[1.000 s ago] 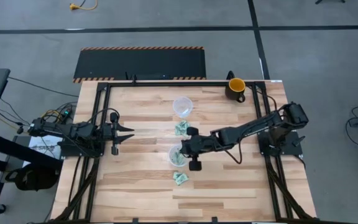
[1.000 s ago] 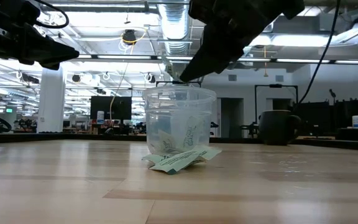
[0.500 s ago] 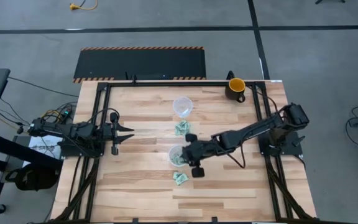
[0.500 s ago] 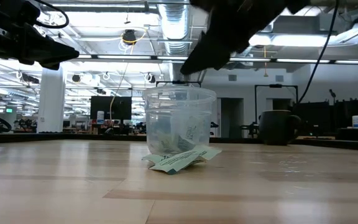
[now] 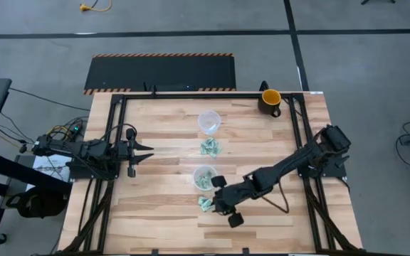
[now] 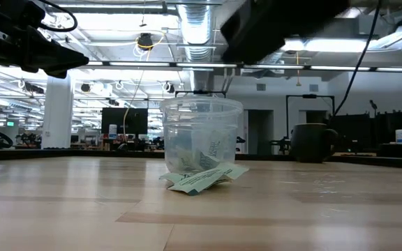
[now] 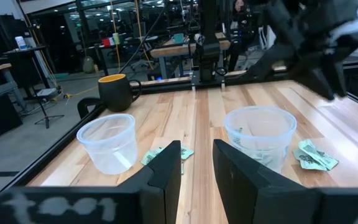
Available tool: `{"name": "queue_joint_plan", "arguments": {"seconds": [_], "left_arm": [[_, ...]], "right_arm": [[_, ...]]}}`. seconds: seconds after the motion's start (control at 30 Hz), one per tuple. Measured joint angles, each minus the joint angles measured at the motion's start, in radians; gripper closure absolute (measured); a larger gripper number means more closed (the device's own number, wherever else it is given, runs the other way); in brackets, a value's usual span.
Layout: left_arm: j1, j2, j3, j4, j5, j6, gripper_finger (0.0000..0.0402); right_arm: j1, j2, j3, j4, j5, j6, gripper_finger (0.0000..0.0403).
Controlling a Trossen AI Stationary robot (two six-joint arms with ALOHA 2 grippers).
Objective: Pick and place items into bin
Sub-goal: Put the bottom right stevia packet into the bottom bin
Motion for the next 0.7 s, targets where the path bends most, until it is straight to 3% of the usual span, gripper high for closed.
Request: {"name": "queue_joint_plan", "arguments": {"seconds": [0.4,0.7], "left_arm": [[0.000,0.000,0.000,0.000,0.000,0.000,0.0317],[0.000,0.000,0.000,0.000,0.000,0.000,0.0317]], "right_arm": [[-0.001,0.172,0.061,0.019,0.049,-0.005,0.0305],[-0.004,0.174,0.060,-0.037,0.096,-0.001,0.0305]]}}
